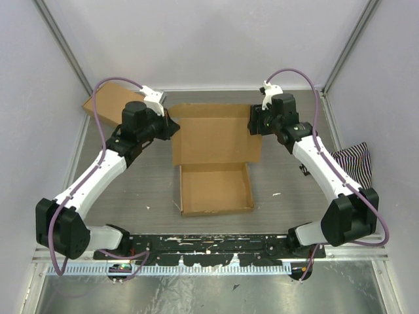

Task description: Fold the paper box

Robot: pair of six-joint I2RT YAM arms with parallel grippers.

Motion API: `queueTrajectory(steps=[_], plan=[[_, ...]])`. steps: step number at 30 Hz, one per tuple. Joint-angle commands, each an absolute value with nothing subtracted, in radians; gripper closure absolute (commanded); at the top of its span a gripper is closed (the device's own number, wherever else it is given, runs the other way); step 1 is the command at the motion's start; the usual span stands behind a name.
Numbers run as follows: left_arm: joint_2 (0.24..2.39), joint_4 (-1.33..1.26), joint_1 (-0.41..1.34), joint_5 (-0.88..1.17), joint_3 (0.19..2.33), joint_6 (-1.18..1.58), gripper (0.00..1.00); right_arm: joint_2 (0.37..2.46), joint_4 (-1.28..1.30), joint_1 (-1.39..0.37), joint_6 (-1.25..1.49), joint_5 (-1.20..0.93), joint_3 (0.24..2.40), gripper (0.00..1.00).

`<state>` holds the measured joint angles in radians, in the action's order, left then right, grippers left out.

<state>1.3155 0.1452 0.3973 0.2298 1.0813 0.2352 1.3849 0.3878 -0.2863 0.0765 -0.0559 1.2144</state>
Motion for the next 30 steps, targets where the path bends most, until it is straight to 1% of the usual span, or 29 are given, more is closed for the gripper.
queueTrajectory(steps=[1,3,4,5,7,8,10,11,18,22,24,28,30], plan=[[1.278,0.051,0.403,0.241,1.058,0.204,1.00,1.379,0.389,-0.274,0.053,-0.071,1.251,0.39],[1.278,0.039,0.405,0.241,1.051,0.204,1.00,1.382,0.396,-0.270,0.044,-0.094,1.252,0.42],[1.278,0.038,0.406,0.240,1.051,0.205,1.00,1.383,0.404,-0.271,0.039,-0.113,1.256,0.47],[1.278,0.040,0.407,0.241,1.053,0.204,1.00,1.388,0.416,-0.270,0.033,-0.140,1.262,0.56],[1.278,0.044,0.411,0.237,1.056,0.207,1.00,1.405,0.449,-0.271,0.032,-0.193,1.286,0.77],[1.278,0.045,0.414,0.234,1.060,0.207,1.00,1.412,0.468,-0.271,0.034,-0.205,1.295,0.85],[1.287,0.057,0.420,0.228,1.074,0.206,1.00,1.428,0.503,-0.271,0.044,-0.211,1.313,0.95],[1.292,0.071,0.422,0.225,1.082,0.206,1.00,1.433,0.511,-0.270,0.051,-0.205,1.317,0.98],[1.301,0.124,0.440,0.176,1.132,0.200,1.00,1.466,0.518,-0.270,0.110,-0.116,1.357,0.99],[1.321,0.149,0.443,0.151,1.173,0.199,0.99,1.467,0.471,-0.271,0.143,-0.068,1.368,0.99],[1.337,0.163,0.443,0.136,1.196,0.205,0.96,1.464,0.432,-0.272,0.157,-0.047,1.368,0.99],[1.366,0.150,0.445,0.127,1.228,0.212,0.85,1.454,0.332,-0.273,0.173,-0.015,1.352,0.99],[1.381,0.129,0.443,0.129,1.241,0.220,0.75,1.446,0.263,-0.273,0.177,-0.003,1.320,0.99]])
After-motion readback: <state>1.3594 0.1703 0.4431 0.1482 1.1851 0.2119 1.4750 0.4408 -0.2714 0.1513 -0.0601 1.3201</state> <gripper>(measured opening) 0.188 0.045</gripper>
